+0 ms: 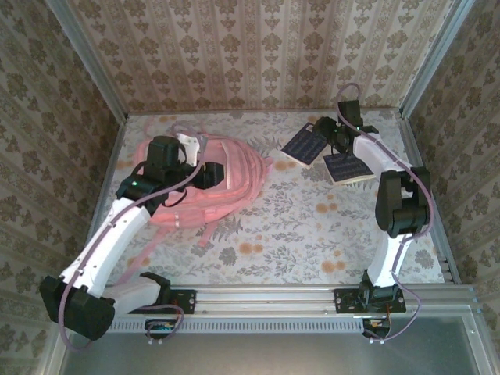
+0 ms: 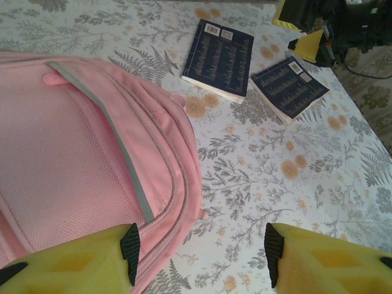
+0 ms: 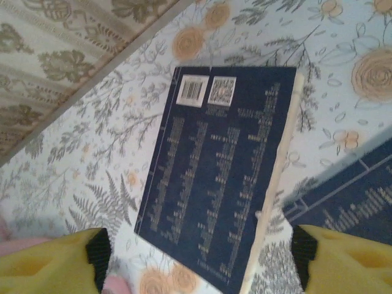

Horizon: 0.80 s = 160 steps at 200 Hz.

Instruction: Pack books, pencil case, and school supplies into a backpack

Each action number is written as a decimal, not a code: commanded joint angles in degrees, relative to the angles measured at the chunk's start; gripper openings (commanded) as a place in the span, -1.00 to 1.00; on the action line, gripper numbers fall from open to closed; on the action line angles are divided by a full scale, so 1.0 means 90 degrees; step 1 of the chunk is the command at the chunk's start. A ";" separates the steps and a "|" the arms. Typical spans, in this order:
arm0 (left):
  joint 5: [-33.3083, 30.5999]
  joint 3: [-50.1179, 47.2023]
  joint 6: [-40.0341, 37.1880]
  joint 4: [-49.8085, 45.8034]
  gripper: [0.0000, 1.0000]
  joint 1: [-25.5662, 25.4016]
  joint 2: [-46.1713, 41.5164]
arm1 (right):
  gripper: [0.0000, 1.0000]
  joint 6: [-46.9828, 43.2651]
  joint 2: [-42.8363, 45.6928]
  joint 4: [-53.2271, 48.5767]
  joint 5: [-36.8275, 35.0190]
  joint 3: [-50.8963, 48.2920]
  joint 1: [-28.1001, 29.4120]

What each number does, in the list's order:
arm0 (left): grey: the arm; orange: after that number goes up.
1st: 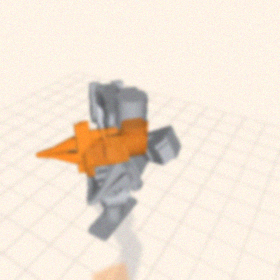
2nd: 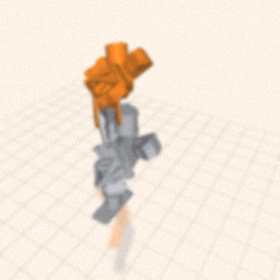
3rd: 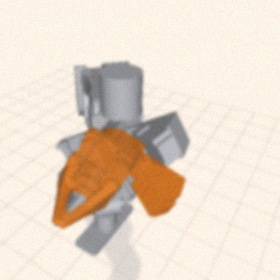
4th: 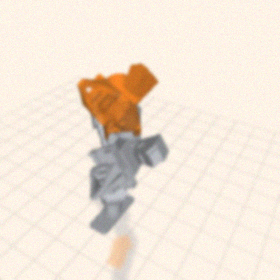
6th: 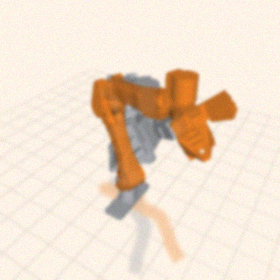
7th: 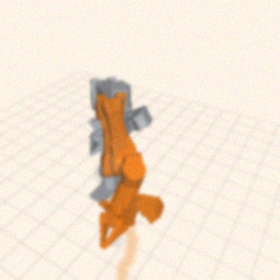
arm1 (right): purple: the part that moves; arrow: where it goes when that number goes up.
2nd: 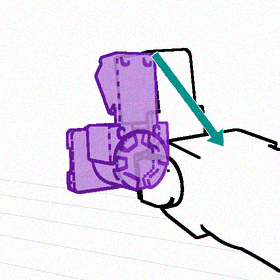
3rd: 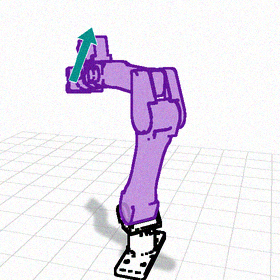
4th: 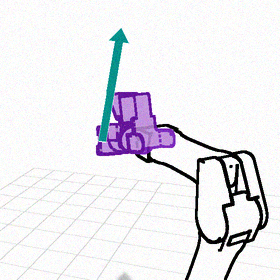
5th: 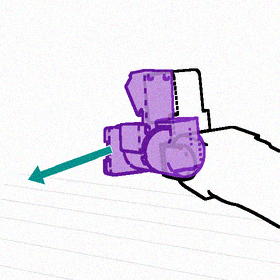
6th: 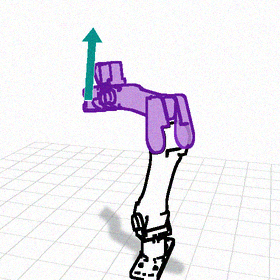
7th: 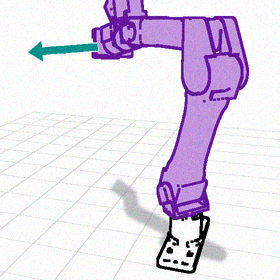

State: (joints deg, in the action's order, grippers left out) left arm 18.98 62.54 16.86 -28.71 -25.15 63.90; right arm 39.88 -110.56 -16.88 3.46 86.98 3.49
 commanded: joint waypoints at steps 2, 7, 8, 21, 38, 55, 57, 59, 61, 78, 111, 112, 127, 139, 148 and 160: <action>-0.0250 -0.0069 -0.0001 0.0344 0.19 -0.0028 -0.0040 | 0.74 0.0118 -0.0435 -0.0406 -0.0036 0.0412 -0.0160; -0.0184 -0.0051 0.0009 0.0336 0.19 -0.0029 -0.0028 | 0.76 0.0154 -0.0527 -0.0427 0.0018 0.0471 -0.0193; -0.0170 -0.0048 0.0010 0.0337 0.19 -0.0029 -0.0024 | 0.76 0.0162 -0.0542 -0.0428 0.0026 0.0477 -0.0193; -0.0068 -0.0112 0.0029 0.0396 0.19 -0.0067 -0.0017 | 0.81 0.0236 -0.0809 -0.0437 0.0152 0.0615 -0.0275; 0.0050 -0.0220 0.0185 0.0616 0.19 -0.0062 -0.0055 | 0.83 0.0326 -0.1095 -0.0425 0.0277 0.0725 -0.0409; 0.0116 -0.0177 0.0250 0.0668 0.19 -0.0029 -0.0011 | 0.83 0.0405 -0.1302 -0.0270 0.0500 0.0776 -0.0575; 0.0117 -0.0181 0.0247 0.0672 0.19 -0.0028 -0.0003 | 0.83 0.0418 -0.1319 -0.0267 0.0518 0.0780 -0.0595; 0.0117 -0.0181 0.0260 0.0678 0.19 -0.0028 0.0004 | 0.82 0.0434 -0.1338 -0.0251 0.0527 0.0791 -0.0613; 0.0125 -0.0194 0.0269 0.0687 0.19 -0.0028 0.0008 | 0.82 0.0440 -0.1355 -0.0226 0.0551 0.0799 -0.0632; 0.0287 -0.0241 0.0348 0.0782 0.17 -0.0031 0.0062 | 0.79 0.0414 -0.1531 0.0046 0.0801 0.0928 -0.0707; 0.0420 -0.0313 0.0399 0.0869 0.16 -0.0067 0.0201 | 0.78 0.0344 -0.2017 -0.0144 0.0914 0.1489 -0.0747; 0.0420 -0.0306 0.0400 0.0872 0.16 -0.0067 0.0203 | 0.78 0.0344 -0.2029 -0.0135 0.0924 0.1498 -0.0753; 0.0455 -0.0280 0.0420 0.0883 0.16 -0.0072 0.0248 | 0.78 0.0349 -0.2327 -0.0224 0.1088 0.1842 -0.0786; 0.0490 -0.0292 0.0409 0.0871 0.16 -0.0069 0.0261 | 0.77 0.0364 -0.2571 -0.0284 0.1283 0.2128 -0.0796; 0.0470 -0.0317 0.0393 0.0849 0.15 -0.0070 0.0230 | 0.75 0.0369 -0.2745 -0.0291 0.1424 0.2303 -0.0798; 0.0432 -0.0355 0.0349 0.0858 0.15 -0.0068 0.0145 | 0.70 0.0393 -0.2927 -0.0264 0.1569 0.2515 -0.0798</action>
State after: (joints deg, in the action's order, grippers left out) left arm 21.87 60.25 19.88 -22.26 -25.47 66.26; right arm 42.65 -132.97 -18.13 12.99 105.69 -3.55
